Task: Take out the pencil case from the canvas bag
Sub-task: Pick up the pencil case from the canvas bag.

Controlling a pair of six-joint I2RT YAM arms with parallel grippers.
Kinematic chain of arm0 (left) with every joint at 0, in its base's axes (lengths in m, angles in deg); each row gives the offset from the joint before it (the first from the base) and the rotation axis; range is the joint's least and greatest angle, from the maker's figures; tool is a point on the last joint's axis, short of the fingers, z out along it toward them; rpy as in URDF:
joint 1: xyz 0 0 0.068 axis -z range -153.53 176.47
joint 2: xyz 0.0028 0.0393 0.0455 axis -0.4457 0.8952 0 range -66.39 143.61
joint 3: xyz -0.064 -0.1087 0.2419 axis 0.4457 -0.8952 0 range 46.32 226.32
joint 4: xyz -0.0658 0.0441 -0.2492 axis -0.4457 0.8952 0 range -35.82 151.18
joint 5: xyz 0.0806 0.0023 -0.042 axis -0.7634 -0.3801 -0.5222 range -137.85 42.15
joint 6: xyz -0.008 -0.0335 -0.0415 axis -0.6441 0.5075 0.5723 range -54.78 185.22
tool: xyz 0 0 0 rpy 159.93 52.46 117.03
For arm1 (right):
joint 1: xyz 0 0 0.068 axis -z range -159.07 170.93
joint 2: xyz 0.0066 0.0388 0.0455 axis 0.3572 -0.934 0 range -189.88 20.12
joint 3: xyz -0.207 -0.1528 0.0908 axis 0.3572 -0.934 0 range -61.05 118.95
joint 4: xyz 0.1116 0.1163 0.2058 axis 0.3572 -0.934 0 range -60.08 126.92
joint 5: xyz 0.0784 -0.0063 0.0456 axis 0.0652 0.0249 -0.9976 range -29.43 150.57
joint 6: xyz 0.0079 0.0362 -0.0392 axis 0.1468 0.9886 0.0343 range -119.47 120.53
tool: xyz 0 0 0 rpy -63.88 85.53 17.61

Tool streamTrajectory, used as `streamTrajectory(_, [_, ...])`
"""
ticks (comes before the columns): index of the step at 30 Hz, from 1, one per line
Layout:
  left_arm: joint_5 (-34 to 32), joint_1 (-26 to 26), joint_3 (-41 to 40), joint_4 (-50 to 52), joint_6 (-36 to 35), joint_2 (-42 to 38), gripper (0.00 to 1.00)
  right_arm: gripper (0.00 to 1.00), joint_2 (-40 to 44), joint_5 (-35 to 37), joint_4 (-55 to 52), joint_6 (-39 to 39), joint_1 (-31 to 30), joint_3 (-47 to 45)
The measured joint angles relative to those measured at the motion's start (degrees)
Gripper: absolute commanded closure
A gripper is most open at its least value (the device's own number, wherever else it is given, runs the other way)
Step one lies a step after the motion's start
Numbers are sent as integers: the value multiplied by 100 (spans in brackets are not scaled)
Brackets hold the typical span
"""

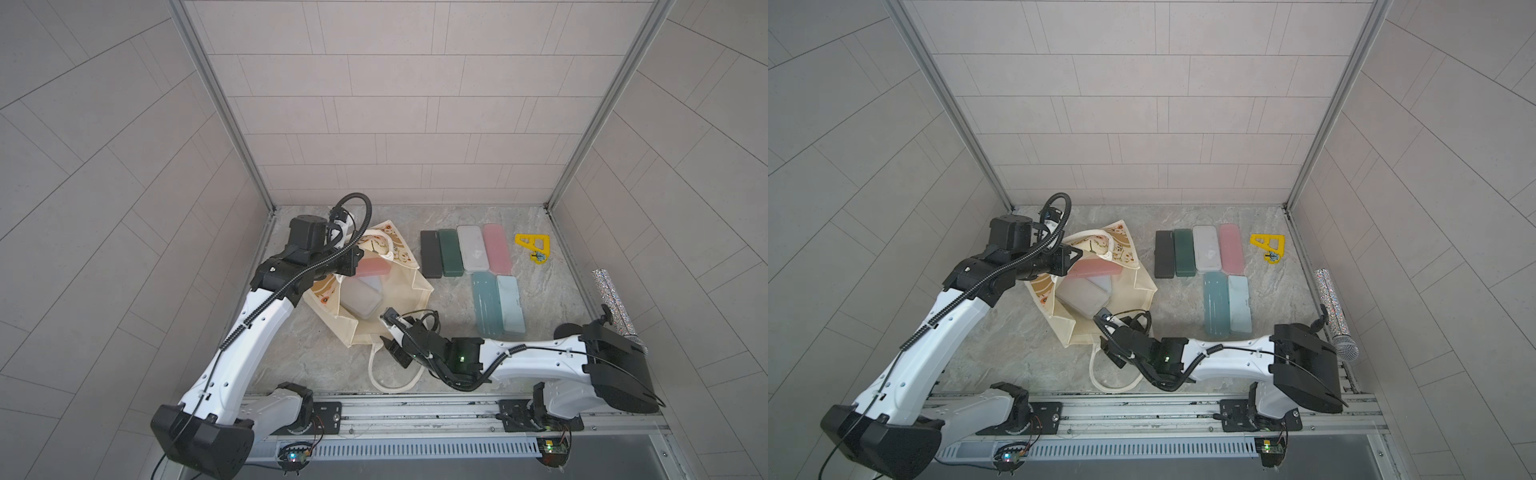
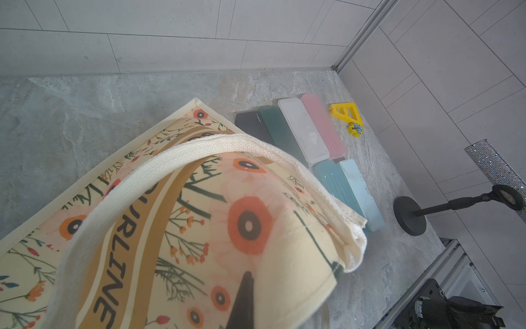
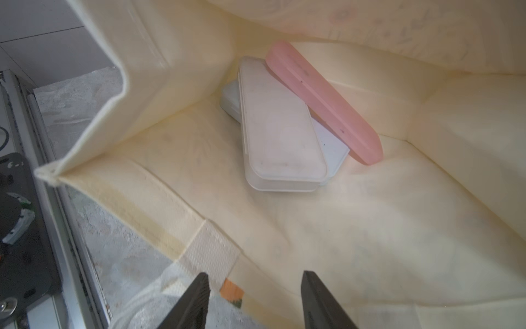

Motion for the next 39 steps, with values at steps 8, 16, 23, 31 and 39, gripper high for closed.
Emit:
streamTrajectory(8, [15,-2,0,61,-4,-81,100,24,-1016,326,448,-37,138,568])
streamTrajectory(16, [57,-2,0,79,-4,-85,100,8,-1377,184,669,42,505,944])
streamTrajectory(23, [85,-2,0,96,-4,-94,100,4,-1928,-299,708,223,774,1394])
streamTrajectory(31, [92,-2,0,118,-4,-129,100,9,-2396,-557,632,295,911,1858])
streamTrajectory(39, [55,-2,0,164,-48,-129,100,29,-2647,-785,542,308,999,2142])
